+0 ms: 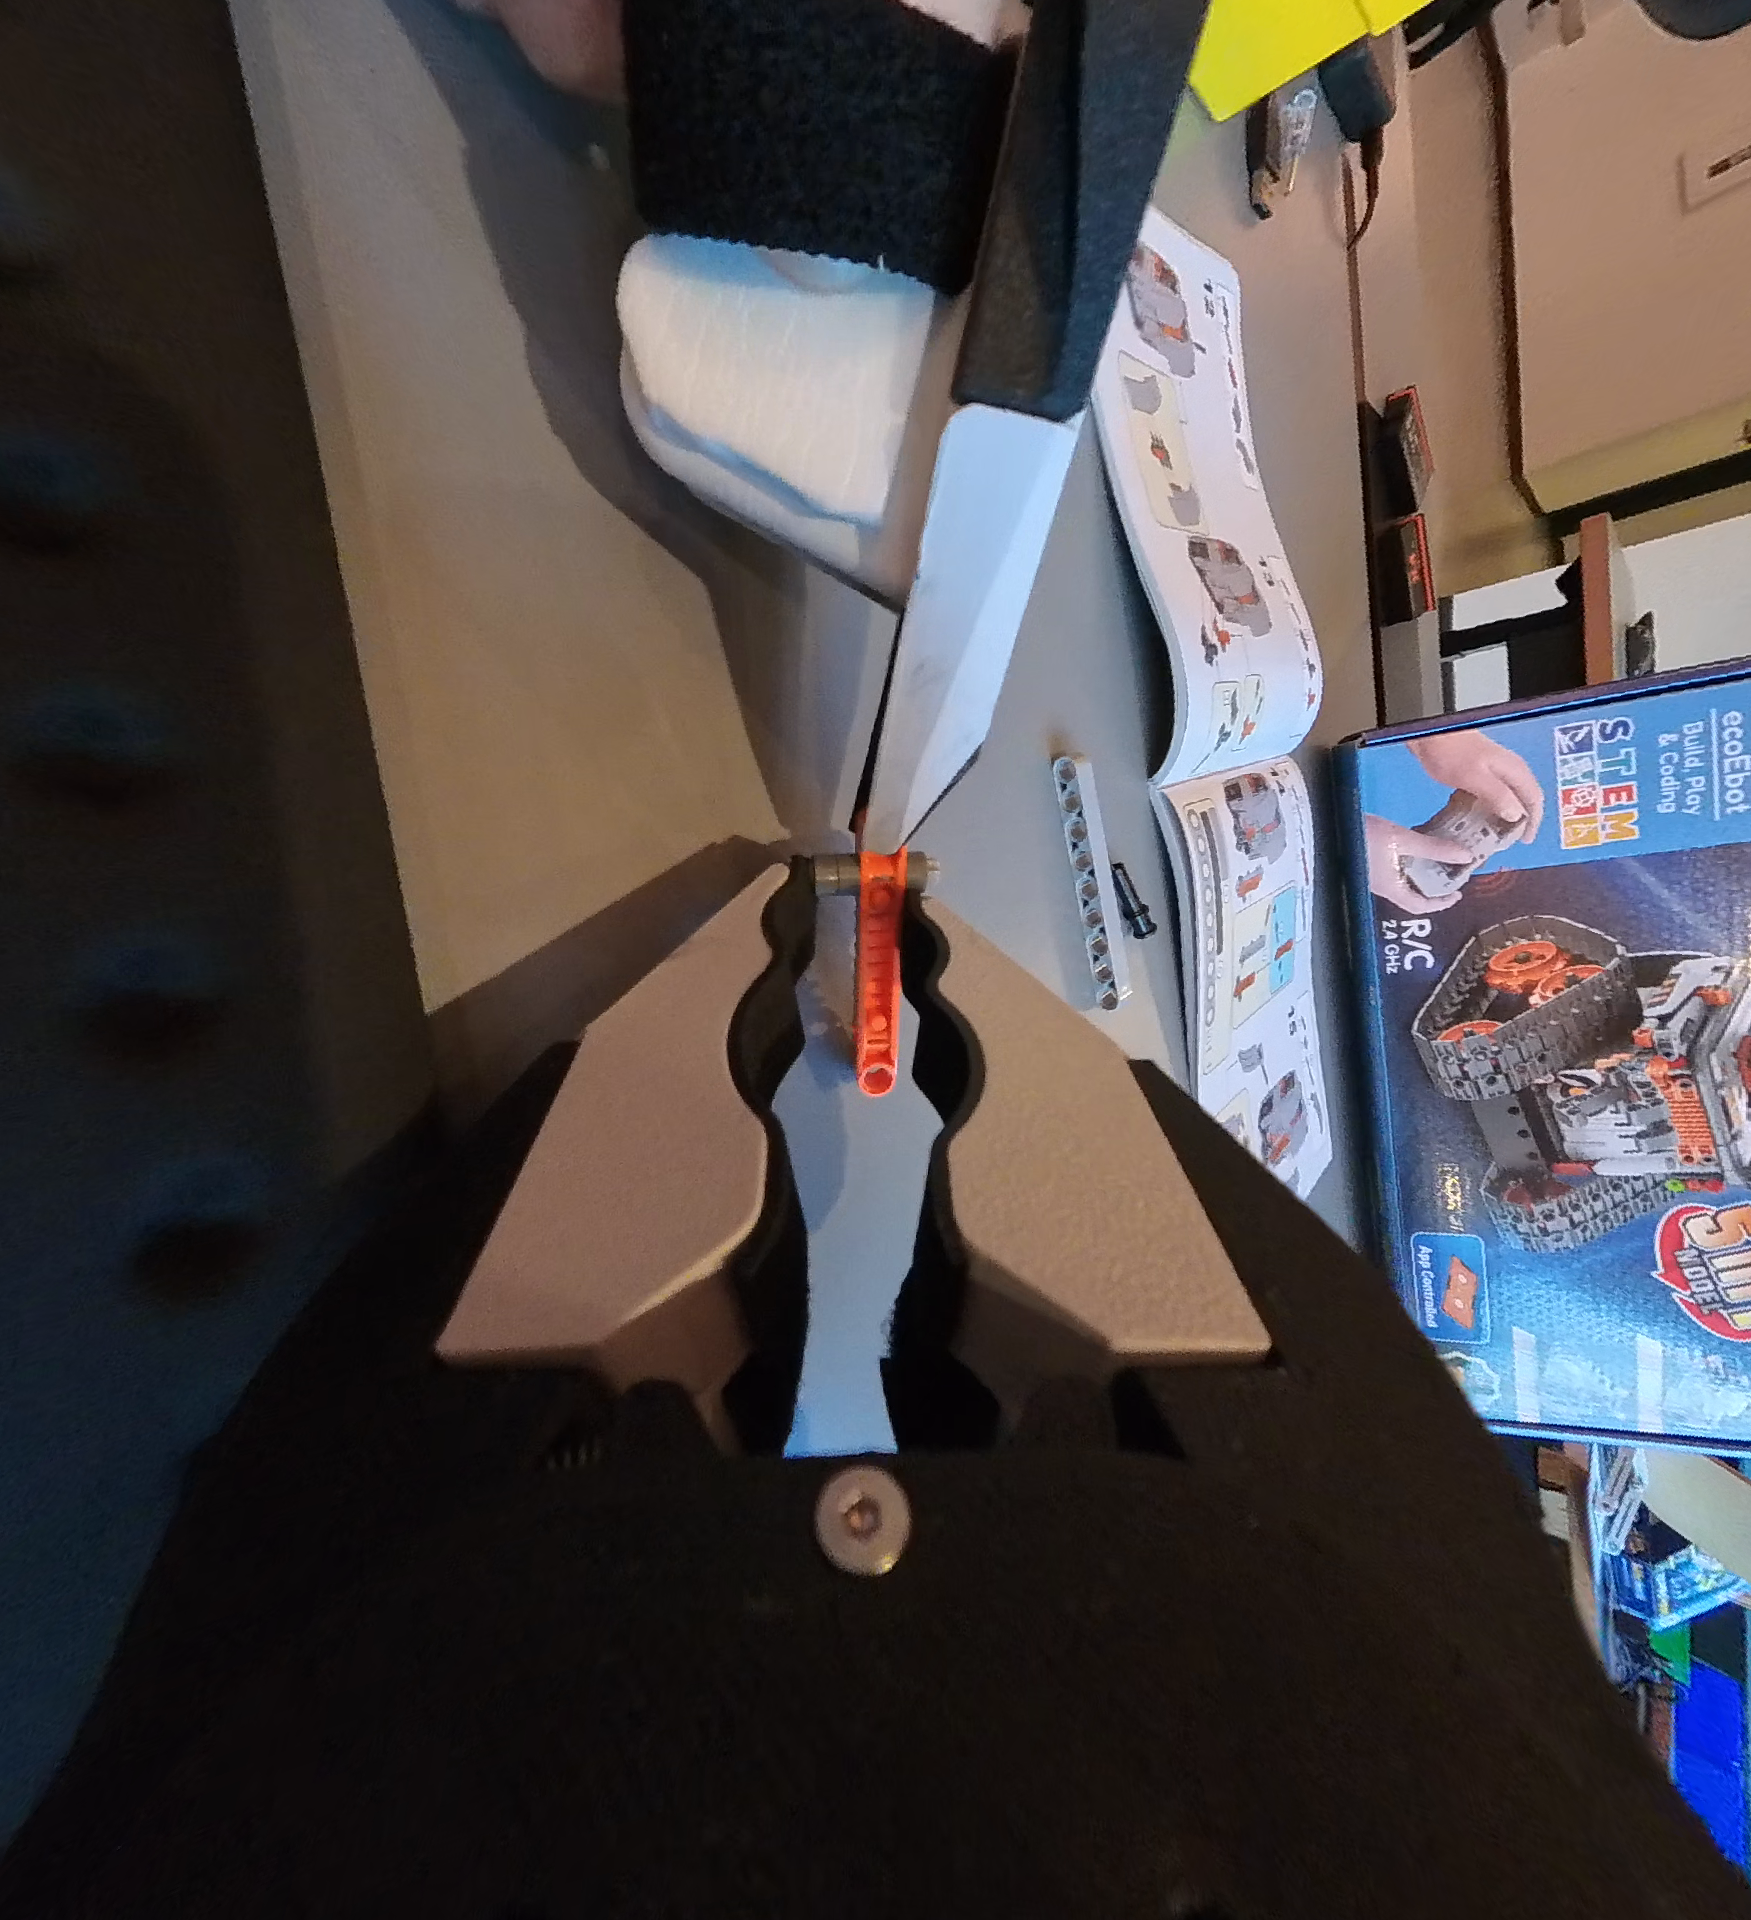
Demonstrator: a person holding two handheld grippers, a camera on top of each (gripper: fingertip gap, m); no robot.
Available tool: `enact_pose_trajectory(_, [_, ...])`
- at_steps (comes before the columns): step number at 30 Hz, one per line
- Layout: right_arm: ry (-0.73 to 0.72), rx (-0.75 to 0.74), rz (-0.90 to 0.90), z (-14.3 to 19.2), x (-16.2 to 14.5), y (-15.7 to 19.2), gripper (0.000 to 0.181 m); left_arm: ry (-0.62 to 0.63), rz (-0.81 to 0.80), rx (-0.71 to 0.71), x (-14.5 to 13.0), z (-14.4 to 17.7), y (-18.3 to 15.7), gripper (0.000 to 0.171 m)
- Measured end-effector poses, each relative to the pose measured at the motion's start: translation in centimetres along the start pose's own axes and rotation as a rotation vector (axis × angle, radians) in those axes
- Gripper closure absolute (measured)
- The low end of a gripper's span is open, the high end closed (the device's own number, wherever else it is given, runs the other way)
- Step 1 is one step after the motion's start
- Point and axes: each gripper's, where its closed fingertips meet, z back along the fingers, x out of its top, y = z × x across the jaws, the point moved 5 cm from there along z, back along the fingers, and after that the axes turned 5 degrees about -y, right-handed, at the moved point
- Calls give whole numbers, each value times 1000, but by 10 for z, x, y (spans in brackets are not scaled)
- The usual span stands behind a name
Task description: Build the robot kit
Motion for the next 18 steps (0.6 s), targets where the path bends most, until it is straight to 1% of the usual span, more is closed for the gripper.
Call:
enact_pose_trajectory(1, [2, 0, -1, 0, 0, 0, 167, -1, -1, 2, 0, 0, 0, 167])
enact_pose_trajectory(7, [11, 2, -33, -1, 0, -1, 167, -15, -5, 20, 0, 0, 0, 167])
enact_pose_trajectory(12, [-9, -90, 120, 1, 5, -2, 167, -50, 30, -38, 4, 5, -2, 166])
enact_pose_trajectory(16, [-13, -96, 142, 0, 5, -2, 167, -23, 30, -48, 2, 2, -2, 162])
enact_pose_trajectory(18, [-13, -105, 161, 0, 6, -2, 166, -22, 26, -31, 2, 2, -1, 166])
